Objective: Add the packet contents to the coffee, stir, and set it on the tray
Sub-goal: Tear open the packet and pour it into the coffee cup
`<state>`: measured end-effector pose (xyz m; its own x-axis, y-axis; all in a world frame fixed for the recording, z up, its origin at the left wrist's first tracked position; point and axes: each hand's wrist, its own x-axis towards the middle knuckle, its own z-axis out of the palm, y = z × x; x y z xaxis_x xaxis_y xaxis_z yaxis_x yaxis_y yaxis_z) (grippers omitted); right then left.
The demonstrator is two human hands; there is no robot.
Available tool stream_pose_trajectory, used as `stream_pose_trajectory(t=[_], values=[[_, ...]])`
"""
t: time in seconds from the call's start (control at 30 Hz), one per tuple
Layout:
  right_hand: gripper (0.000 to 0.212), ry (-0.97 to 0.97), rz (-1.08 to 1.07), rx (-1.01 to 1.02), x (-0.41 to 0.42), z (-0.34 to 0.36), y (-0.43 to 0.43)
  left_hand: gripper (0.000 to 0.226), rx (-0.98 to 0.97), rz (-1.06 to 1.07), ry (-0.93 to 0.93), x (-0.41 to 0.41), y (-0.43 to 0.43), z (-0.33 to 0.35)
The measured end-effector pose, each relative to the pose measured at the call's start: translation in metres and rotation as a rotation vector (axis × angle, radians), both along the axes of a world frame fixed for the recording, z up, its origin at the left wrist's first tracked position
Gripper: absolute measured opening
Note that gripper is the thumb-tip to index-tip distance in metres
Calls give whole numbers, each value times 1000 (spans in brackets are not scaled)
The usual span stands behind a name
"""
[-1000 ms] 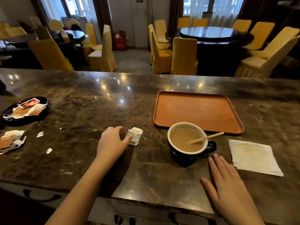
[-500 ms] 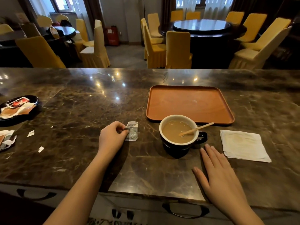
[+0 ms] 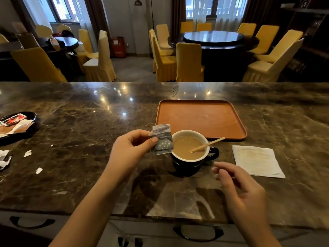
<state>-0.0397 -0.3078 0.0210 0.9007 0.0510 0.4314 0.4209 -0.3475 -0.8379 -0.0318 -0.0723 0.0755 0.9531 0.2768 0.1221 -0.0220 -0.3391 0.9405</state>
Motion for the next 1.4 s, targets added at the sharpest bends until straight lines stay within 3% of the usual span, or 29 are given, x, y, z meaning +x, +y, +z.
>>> stream_pose_trajectory(t=[0.23, 0.47, 0.77, 0.93, 1.4], values=[[22, 346, 339, 269, 14, 46, 36, 8, -109, -193, -48, 3, -38, 17], [19, 485, 421, 481, 33, 50, 38, 8, -126, -254, -19, 16, -46, 18], [10, 524, 439, 136, 75, 72, 12, 12, 153, -464, 135, 70, -42, 49], [8, 472, 377, 62, 100, 78, 3, 20, 239, -504, 183, 93, -43, 47], [9, 418, 471, -261, 158, 67, 9, 16, 234, -473, 232, 127, -34, 14]])
